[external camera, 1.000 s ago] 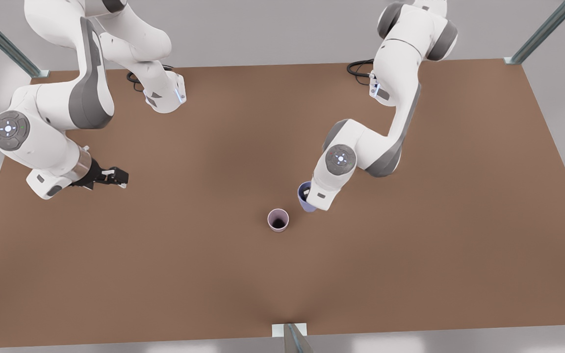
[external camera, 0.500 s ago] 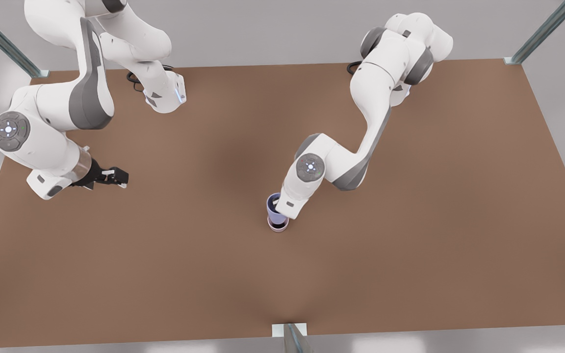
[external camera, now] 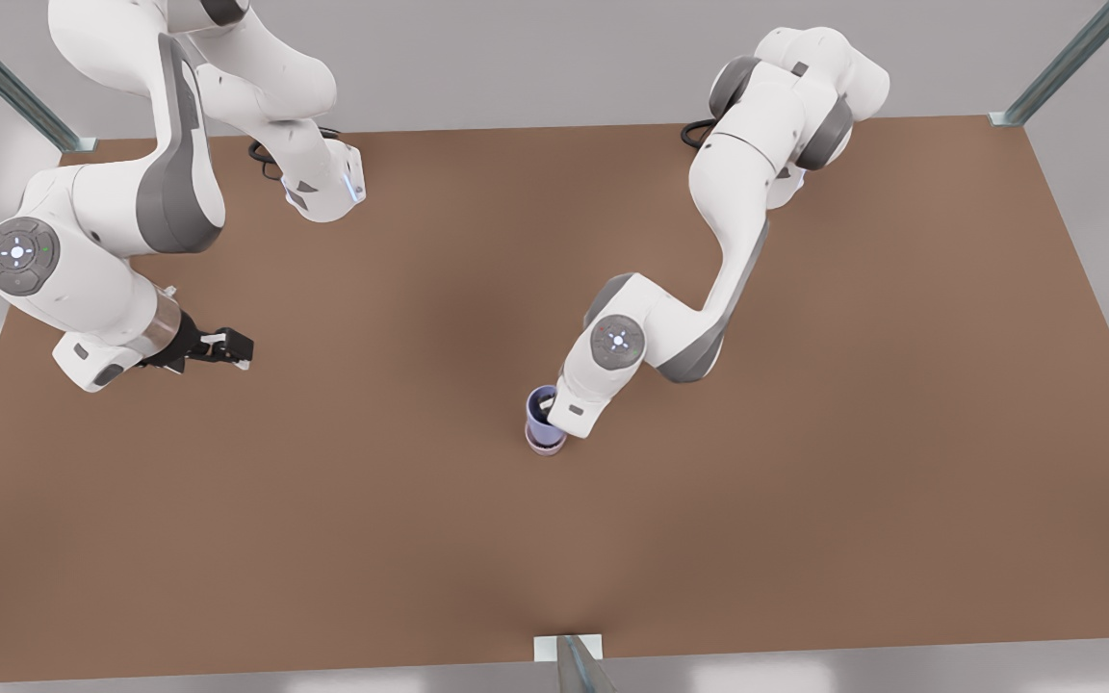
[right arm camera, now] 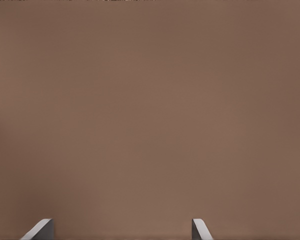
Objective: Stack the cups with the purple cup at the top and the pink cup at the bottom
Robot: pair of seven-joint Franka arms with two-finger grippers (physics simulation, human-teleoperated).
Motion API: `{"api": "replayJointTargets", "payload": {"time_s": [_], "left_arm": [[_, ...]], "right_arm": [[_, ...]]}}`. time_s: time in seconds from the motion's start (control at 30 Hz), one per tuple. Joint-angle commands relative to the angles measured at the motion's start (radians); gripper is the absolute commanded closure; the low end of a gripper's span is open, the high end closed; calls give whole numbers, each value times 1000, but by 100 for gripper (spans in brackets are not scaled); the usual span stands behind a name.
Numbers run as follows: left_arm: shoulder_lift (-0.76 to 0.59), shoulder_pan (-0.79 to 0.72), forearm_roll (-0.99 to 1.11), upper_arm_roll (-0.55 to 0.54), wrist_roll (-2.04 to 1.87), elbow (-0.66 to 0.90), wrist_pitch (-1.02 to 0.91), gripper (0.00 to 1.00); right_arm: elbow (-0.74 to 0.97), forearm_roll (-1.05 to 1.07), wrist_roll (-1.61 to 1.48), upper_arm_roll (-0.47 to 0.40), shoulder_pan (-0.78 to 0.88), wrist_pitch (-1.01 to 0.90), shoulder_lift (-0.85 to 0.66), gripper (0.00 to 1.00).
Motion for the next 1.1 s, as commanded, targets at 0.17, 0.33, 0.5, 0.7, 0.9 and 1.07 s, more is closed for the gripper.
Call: {"api": "replayJointTargets", "payload": {"time_s": [0.17, 0.33, 0.5, 0.7, 0.9, 1.07], "left_arm": [[2, 0, -50, 0, 2, -16, 12, 79], [2, 0, -50, 0, 2, -22, 12, 79], [8, -2, -50, 0, 2, -23, 12, 79], [20, -6, -50, 0, 2, -22, 12, 78], [18, -6, -50, 0, -1, -22, 12, 43], [17, -6, -51, -3, -1, -20, 12, 40]], "right_arm": [[-2, 15, 0, 0, -2, 0, 0, 0], [-2, 15, 0, 0, -3, 0, 0, 0], [-2, 15, 0, 0, -2, 0, 0, 0], [-2, 15, 0, 0, -2, -2, 0, 0], [-2, 15, 0, 0, -3, -2, 0, 0], [-2, 17, 0, 0, -3, -2, 0, 0]]}}
